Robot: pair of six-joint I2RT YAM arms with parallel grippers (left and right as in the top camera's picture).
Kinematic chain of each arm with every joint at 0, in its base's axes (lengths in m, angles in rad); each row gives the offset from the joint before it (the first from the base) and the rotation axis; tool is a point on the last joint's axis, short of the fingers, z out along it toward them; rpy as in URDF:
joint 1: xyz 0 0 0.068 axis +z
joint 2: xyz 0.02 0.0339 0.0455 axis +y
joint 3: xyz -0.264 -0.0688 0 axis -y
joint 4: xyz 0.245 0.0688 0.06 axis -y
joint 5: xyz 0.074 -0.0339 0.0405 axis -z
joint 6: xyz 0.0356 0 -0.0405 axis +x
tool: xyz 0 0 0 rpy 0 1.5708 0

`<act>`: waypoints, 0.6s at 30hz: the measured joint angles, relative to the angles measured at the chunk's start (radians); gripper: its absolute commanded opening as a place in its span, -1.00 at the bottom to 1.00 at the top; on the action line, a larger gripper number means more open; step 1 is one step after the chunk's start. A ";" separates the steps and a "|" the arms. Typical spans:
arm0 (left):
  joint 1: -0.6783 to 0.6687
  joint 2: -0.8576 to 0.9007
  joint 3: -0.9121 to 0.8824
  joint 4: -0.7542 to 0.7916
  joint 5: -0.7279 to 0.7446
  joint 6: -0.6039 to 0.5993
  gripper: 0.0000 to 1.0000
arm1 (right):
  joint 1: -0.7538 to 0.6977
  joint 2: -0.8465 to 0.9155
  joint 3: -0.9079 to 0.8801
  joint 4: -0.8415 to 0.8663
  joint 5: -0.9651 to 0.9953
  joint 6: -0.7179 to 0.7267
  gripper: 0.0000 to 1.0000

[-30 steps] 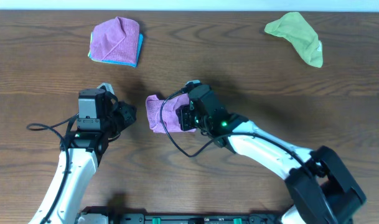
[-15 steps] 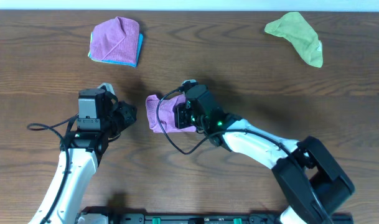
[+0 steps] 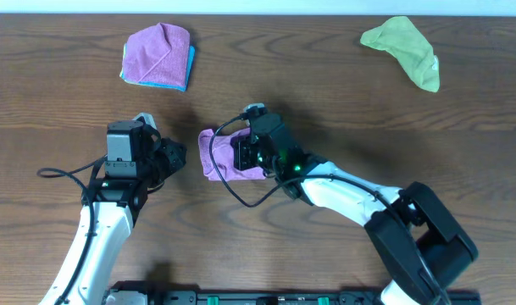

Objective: Fold the cloth
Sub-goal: 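Flatten the folded bundle, release both grippers and withdraw the right arm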

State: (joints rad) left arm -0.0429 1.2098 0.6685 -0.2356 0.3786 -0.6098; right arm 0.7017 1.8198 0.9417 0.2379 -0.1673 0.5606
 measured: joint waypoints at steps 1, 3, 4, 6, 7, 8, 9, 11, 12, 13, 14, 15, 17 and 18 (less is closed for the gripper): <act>0.000 0.000 0.000 0.000 0.000 0.000 -0.63 | 0.000 0.009 0.000 0.019 -0.002 0.002 -0.97; 0.000 0.000 0.000 0.000 0.000 0.000 -0.63 | 0.000 0.026 0.000 0.050 -0.003 0.006 -0.98; 0.000 0.000 0.000 0.000 0.000 0.000 -0.63 | 0.000 0.032 0.000 0.059 -0.005 0.007 -0.97; 0.000 0.000 0.000 0.000 -0.001 0.000 -0.63 | 0.000 0.045 0.001 0.068 -0.008 0.011 -0.97; 0.000 0.000 0.000 0.000 -0.001 0.000 -0.63 | 0.000 0.050 0.003 0.070 -0.012 0.013 -0.97; 0.000 0.000 0.000 0.000 -0.002 0.000 -0.63 | 0.000 0.056 0.008 0.071 -0.014 0.013 -0.98; 0.000 0.000 0.000 0.000 -0.004 0.000 -0.63 | 0.000 0.067 0.017 0.073 -0.018 0.014 -0.97; 0.000 0.000 0.000 0.000 -0.004 0.000 -0.62 | 0.002 0.093 0.044 0.078 -0.021 0.014 -0.97; 0.000 0.000 0.000 0.000 -0.004 0.000 -0.63 | 0.003 0.106 0.059 0.081 -0.021 0.014 -0.97; 0.000 0.000 0.000 0.000 -0.004 0.000 -0.63 | 0.004 0.117 0.075 0.081 -0.021 0.014 -0.98; 0.000 0.000 0.000 -0.001 -0.005 0.000 -0.63 | 0.005 0.135 0.104 0.082 -0.024 0.014 -0.97; 0.000 0.000 0.000 0.000 -0.005 0.000 -0.63 | 0.006 0.141 0.114 0.082 -0.024 0.014 -0.97; 0.000 0.000 0.000 -0.001 -0.009 0.000 -0.63 | 0.010 0.169 0.154 0.080 -0.029 0.014 -0.97; 0.000 0.000 0.000 0.000 -0.011 0.000 -0.63 | 0.011 0.182 0.174 0.077 -0.032 0.014 -0.98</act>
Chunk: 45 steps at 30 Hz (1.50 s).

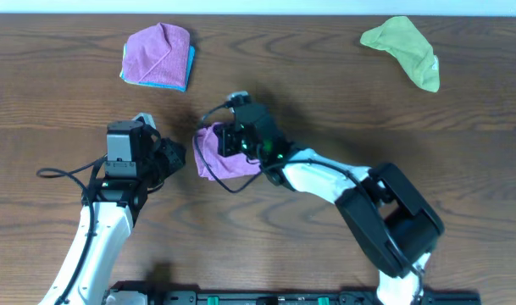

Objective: Fold the cloth
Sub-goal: 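Flatten the folded bundle, release both grippers and withdraw the right arm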

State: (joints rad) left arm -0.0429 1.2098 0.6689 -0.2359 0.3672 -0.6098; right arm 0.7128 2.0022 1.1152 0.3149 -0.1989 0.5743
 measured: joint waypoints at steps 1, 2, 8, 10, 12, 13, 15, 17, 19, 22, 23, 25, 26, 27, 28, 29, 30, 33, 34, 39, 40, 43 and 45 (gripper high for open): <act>0.000 0.000 0.000 0.000 -0.001 0.000 -0.63 | 0.000 0.010 0.012 -0.005 -0.002 0.000 -0.97; 0.000 0.000 0.000 0.000 -0.001 0.000 -0.63 | 0.002 0.020 0.023 -0.012 -0.004 0.000 -0.98; 0.000 0.000 0.000 0.000 -0.001 0.000 -0.62 | 0.003 0.064 0.036 -0.043 -0.010 0.000 -0.97; 0.000 0.000 0.000 0.000 -0.001 0.000 -0.63 | 0.003 0.069 0.036 -0.057 -0.010 -0.001 -0.97; 0.000 0.000 0.000 0.000 -0.001 0.000 -0.63 | 0.004 0.070 0.036 -0.059 -0.010 -0.001 -0.97; 0.000 0.000 0.000 0.000 -0.001 0.000 -0.63 | 0.005 0.070 0.036 -0.058 -0.011 -0.001 -0.97; 0.000 0.000 0.000 0.000 -0.001 0.000 -0.63 | 0.006 0.072 0.036 -0.058 -0.011 -0.002 -0.97; 0.000 0.000 0.000 0.000 -0.001 0.000 -0.63 | 0.010 0.077 0.036 -0.057 -0.011 -0.007 -0.97; 0.000 0.000 0.000 0.000 -0.001 0.000 -0.64 | 0.015 0.082 0.036 -0.058 -0.011 -0.012 -0.97; 0.000 0.000 0.000 0.000 -0.001 0.000 -0.63 | 0.016 0.082 0.036 -0.065 -0.011 -0.017 -0.96; 0.000 0.000 0.000 0.000 -0.001 0.000 -0.61 | 0.016 0.080 0.037 -0.074 -0.011 -0.018 -0.92; 0.000 -0.001 0.000 0.000 -0.001 0.000 -0.60 | 0.015 0.072 0.037 -0.108 -0.011 -0.023 -0.88; 0.000 -0.002 0.000 0.000 -0.001 0.000 -0.60 | 0.014 0.063 0.037 -0.127 -0.011 -0.027 -0.85; 0.000 -0.005 0.000 0.000 -0.001 0.000 -0.60 | 0.012 0.045 0.037 -0.158 -0.013 -0.035 -0.81; 0.000 -0.009 0.000 -0.001 0.000 0.000 -0.56 | 0.011 0.029 0.037 -0.182 -0.012 -0.038 -0.78; 0.000 -0.016 0.000 -0.001 0.000 0.000 -0.50 | 0.011 0.007 0.037 -0.212 -0.013 -0.046 -0.74; 0.000 -0.024 0.000 0.000 -0.001 -0.004 -0.45 | 0.011 -0.022 0.037 -0.241 -0.013 -0.053 -0.70; 0.000 -0.050 0.000 -0.001 0.000 -0.015 -0.24 | 0.011 -0.089 0.038 -0.298 -0.014 -0.070 -0.46; 0.000 -0.059 0.000 -0.002 0.000 -0.020 -0.21 | 0.011 -0.113 0.038 -0.319 -0.014 -0.076 -0.39; 0.000 -0.097 0.004 -0.063 0.000 -0.048 -0.16 | 0.006 -0.214 0.042 -0.442 -0.014 -0.109 -0.18; 0.000 -0.101 0.005 -0.080 0.000 -0.053 -0.17 | 0.002 -0.231 0.042 -0.472 -0.014 -0.113 -0.16; 0.000 -0.114 0.005 -0.138 0.005 -0.087 -0.17 | -0.029 -0.305 0.044 -0.597 -0.013 -0.128 -0.03; 0.000 -0.120 0.006 -0.175 0.010 -0.115 -0.17 | -0.055 -0.355 0.045 -0.692 -0.013 -0.146 0.01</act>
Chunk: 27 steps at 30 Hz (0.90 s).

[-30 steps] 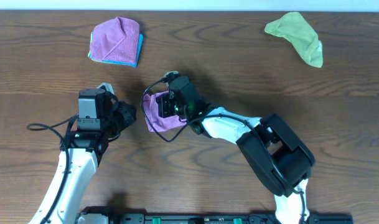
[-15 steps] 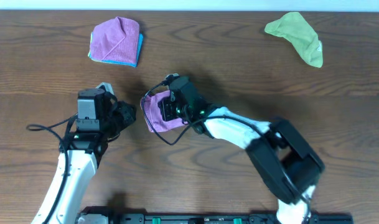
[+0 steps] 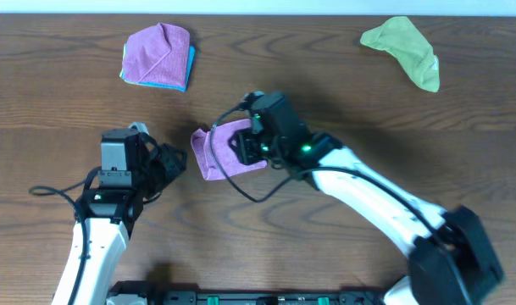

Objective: Fold the cloth
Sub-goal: 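Flatten the folded bundle, release both grippers and withdraw the right arm, then reach the left gripper to the folded purple cloth and grasp its edge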

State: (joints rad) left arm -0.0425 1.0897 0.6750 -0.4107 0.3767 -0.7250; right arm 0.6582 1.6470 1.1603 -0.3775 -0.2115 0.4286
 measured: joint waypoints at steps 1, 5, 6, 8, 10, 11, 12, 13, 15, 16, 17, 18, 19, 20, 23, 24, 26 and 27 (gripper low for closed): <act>0.001 -0.002 0.001 -0.021 0.003 -0.016 -0.17 | -0.012 -0.027 0.000 -0.042 0.000 -0.012 0.02; 0.001 -0.005 0.001 -0.086 0.020 -0.077 -0.17 | -0.061 -0.160 0.000 -0.209 0.007 -0.058 0.10; 0.001 -0.005 0.001 -0.099 0.025 -0.093 -0.17 | -0.076 -0.212 0.000 -0.252 0.014 -0.072 0.12; 0.001 -0.006 0.000 -0.112 0.036 -0.122 -0.16 | -0.092 -0.282 -0.004 -0.294 0.026 -0.085 0.17; 0.001 -0.005 -0.002 -0.108 0.047 -0.151 -0.14 | -0.106 -0.378 -0.023 -0.319 0.043 -0.100 0.22; 0.001 -0.006 -0.011 -0.097 0.057 -0.169 -0.13 | -0.113 -0.433 -0.045 -0.322 0.049 -0.106 0.28; 0.001 -0.007 -0.019 -0.092 0.064 -0.179 -0.10 | -0.117 -0.474 -0.063 -0.328 0.053 -0.108 0.32; 0.001 -0.008 -0.040 -0.068 0.074 -0.197 -0.09 | -0.122 -0.528 -0.093 -0.329 0.055 -0.113 0.37; 0.001 -0.008 -0.071 -0.039 0.090 -0.220 -0.07 | -0.129 -0.615 -0.146 -0.336 0.059 -0.117 0.51; 0.001 -0.008 -0.089 -0.018 0.100 -0.232 -0.07 | -0.132 -0.660 -0.176 -0.345 0.062 -0.119 0.57; 0.000 -0.008 -0.110 0.008 0.111 -0.246 -0.05 | -0.134 -0.707 -0.205 -0.355 0.063 -0.121 0.64; 0.001 -0.008 -0.127 0.031 0.120 -0.256 -0.04 | -0.135 -0.752 -0.233 -0.363 0.064 -0.120 0.71; 0.001 -0.008 -0.148 0.061 0.130 -0.270 -0.02 | -0.135 -0.795 -0.259 -0.371 0.065 -0.118 0.85; 0.001 -0.008 -0.166 0.087 0.142 -0.283 0.01 | -0.135 -0.844 -0.288 -0.377 0.066 -0.120 0.99; 0.001 -0.008 -0.208 0.145 0.167 -0.315 0.12 | -0.135 -0.949 -0.346 -0.392 0.070 -0.114 0.99; 0.001 -0.008 -0.216 0.151 0.172 -0.324 0.15 | -0.135 -0.983 -0.362 -0.400 0.069 -0.109 0.99; 0.001 -0.008 -0.229 0.158 0.178 -0.335 0.25 | -0.135 -1.049 -0.392 -0.422 0.070 -0.098 0.99; 0.001 -0.008 -0.232 0.163 0.181 -0.342 0.31 | -0.135 -1.072 -0.402 -0.430 0.070 -0.093 0.98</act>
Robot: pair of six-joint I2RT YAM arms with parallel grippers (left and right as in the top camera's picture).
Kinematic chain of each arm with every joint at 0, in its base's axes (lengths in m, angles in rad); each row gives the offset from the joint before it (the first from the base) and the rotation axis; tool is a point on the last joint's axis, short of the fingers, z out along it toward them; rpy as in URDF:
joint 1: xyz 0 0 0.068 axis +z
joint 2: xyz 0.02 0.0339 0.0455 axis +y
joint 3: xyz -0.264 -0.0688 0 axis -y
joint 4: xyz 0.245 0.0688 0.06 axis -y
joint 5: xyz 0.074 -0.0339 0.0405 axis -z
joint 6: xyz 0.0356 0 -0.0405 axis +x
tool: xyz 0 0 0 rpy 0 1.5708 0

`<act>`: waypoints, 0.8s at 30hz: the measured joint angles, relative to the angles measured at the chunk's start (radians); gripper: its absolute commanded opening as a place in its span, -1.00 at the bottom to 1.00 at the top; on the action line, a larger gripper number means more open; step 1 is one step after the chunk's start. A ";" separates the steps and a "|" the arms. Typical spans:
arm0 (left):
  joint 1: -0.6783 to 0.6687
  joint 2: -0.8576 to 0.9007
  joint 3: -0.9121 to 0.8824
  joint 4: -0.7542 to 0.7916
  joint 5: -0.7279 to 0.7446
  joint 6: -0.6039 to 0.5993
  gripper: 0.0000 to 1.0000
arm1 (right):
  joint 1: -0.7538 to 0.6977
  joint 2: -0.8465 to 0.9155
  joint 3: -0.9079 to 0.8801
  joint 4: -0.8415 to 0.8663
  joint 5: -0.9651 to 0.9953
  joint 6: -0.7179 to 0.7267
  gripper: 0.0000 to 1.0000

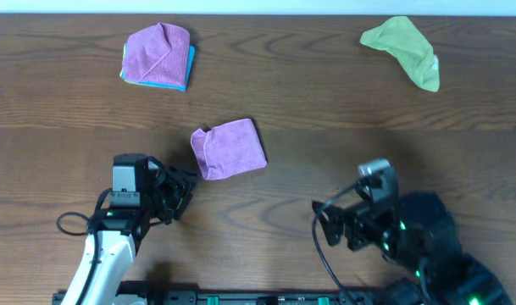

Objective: Fold the cloth
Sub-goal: 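Reach the left gripper to the folded purple cloth and grasp its edge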

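Observation:
The small purple cloth lies folded into a rough square at the middle of the table, and nothing touches it. My left gripper sits a little in front of the cloth's left corner, with its fingers apart and empty. My right gripper is low at the front right, well away from the cloth. Its jaws look open and hold nothing.
A purple cloth folded on top of a blue one lies at the back left. A crumpled green cloth lies at the back right. The right arm's cable loops in front of its gripper near the table's front edge.
My right gripper was over the purple cloth and is now at the front right, with the cloth lying free. The left arm has drawn back a little toward the front edge.
At first my right gripper was down on the purple cloth at the table's middle, with the left gripper waiting beside the cloth. It then sat further left on the cloth, later over its right part. Now both arms are back and the cloth lies folded.

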State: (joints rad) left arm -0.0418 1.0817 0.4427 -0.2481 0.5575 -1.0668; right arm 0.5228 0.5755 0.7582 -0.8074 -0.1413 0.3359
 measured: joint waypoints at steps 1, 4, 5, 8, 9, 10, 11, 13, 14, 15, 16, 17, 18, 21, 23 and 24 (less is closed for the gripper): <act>0.000 0.000 -0.008 0.016 0.004 -0.008 0.35 | 0.000 -0.023 -0.011 -0.014 0.000 0.006 0.99; -0.002 0.000 -0.035 0.064 0.011 -0.022 0.50 | 0.000 -0.062 -0.031 -0.045 0.000 0.024 0.99; -0.005 0.000 -0.048 0.087 0.011 -0.032 0.57 | 0.000 -0.069 -0.033 -0.050 0.000 0.027 0.99; -0.021 0.000 -0.077 0.142 0.011 -0.053 0.67 | 0.000 -0.079 -0.034 -0.060 0.000 0.034 0.98; -0.028 0.000 -0.085 0.156 0.011 -0.059 0.69 | 0.000 -0.080 -0.034 -0.064 0.000 0.038 0.99; -0.035 0.000 -0.093 0.170 0.010 -0.063 0.72 | 0.000 -0.080 -0.034 -0.069 0.000 0.041 0.99; -0.042 0.000 -0.098 0.178 0.008 -0.067 0.74 | 0.000 -0.080 -0.034 -0.072 0.000 0.044 0.99; -0.056 0.000 -0.110 0.188 -0.003 -0.074 0.75 | 0.000 -0.080 -0.034 -0.074 0.000 0.048 0.99; -0.064 0.000 -0.114 0.195 -0.011 -0.080 0.75 | 0.000 -0.080 -0.034 -0.075 0.000 0.050 0.98; -0.074 0.000 -0.118 0.204 -0.020 -0.082 0.75 | 0.000 -0.080 -0.034 -0.076 0.000 0.051 0.98; -0.087 0.000 -0.121 0.214 -0.032 -0.086 0.75 | 0.000 -0.080 -0.034 -0.076 0.000 0.051 0.99; -0.098 0.002 -0.121 0.223 -0.043 -0.090 0.75 | 0.000 -0.080 -0.034 -0.076 0.000 0.053 0.99; -0.110 0.006 -0.121 0.236 -0.056 -0.097 0.75 | 0.000 -0.080 -0.034 -0.076 0.000 0.056 0.98; -0.153 0.037 -0.121 0.293 -0.100 -0.119 0.75 | 0.000 -0.080 -0.034 -0.078 0.000 0.071 0.99; -0.172 0.066 -0.121 0.335 -0.121 -0.132 0.75 | 0.000 -0.080 -0.034 -0.078 0.000 0.076 0.99; -0.179 0.080 -0.121 0.357 -0.129 -0.137 0.75 | 0.000 -0.080 -0.034 -0.079 0.000 0.077 0.98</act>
State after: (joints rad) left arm -0.2207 1.1614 0.3218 0.1085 0.4290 -1.2034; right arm 0.5228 0.4953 0.7242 -0.8860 -0.1413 0.4133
